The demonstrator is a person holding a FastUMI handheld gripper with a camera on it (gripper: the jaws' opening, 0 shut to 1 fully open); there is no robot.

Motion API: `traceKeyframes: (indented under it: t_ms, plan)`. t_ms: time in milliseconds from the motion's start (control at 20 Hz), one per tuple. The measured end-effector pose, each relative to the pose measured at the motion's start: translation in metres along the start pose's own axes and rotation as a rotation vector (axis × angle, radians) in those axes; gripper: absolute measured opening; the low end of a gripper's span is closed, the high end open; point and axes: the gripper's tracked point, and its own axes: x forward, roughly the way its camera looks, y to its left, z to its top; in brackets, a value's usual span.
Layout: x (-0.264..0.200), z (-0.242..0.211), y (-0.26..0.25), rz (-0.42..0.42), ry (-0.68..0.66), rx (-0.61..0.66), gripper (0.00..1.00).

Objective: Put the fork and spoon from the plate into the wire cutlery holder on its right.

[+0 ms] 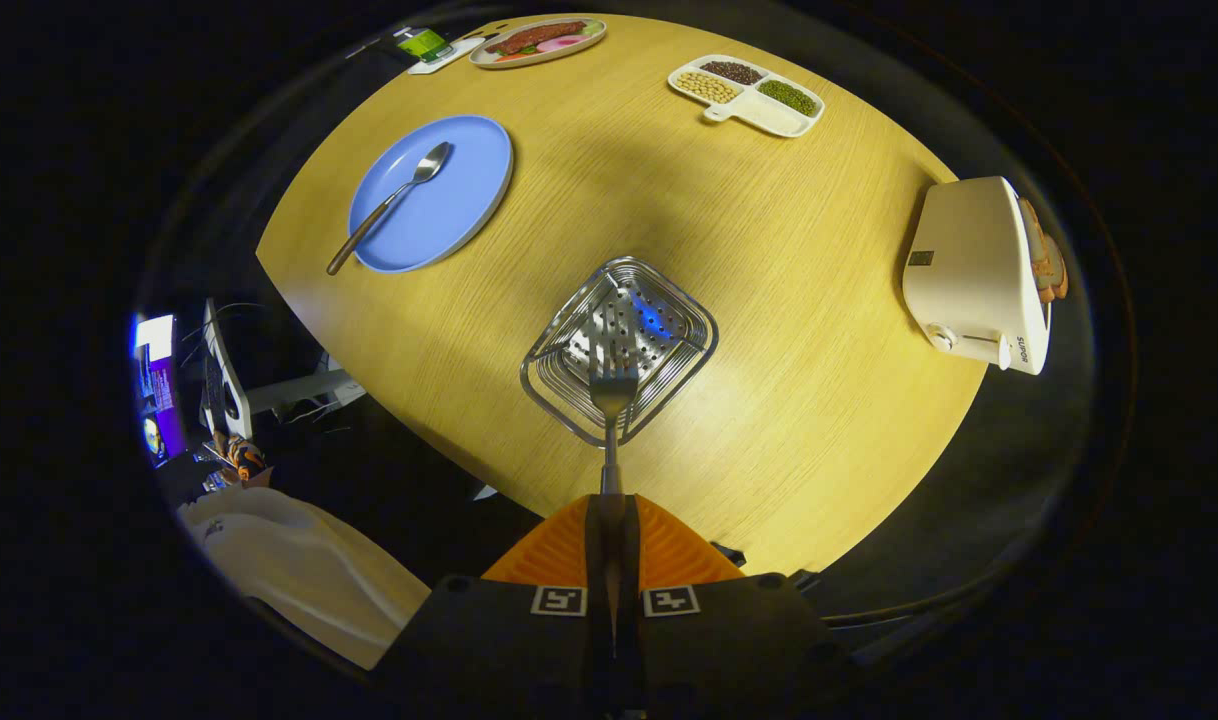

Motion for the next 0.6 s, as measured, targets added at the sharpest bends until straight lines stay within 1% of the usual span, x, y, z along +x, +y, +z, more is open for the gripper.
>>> traceKeyframes:
  t_ms: [350, 450, 600]
  plan:
    - [0.018, 0.013, -0.011, 0.043, 0.131, 0.092, 0.07]
    - [0.023, 0.018, -0.011, 0.058, 0.148, 0.121, 0.07]
    - [0.024, 0.025, -0.009, 0.07, 0.156, 0.146, 0.1]
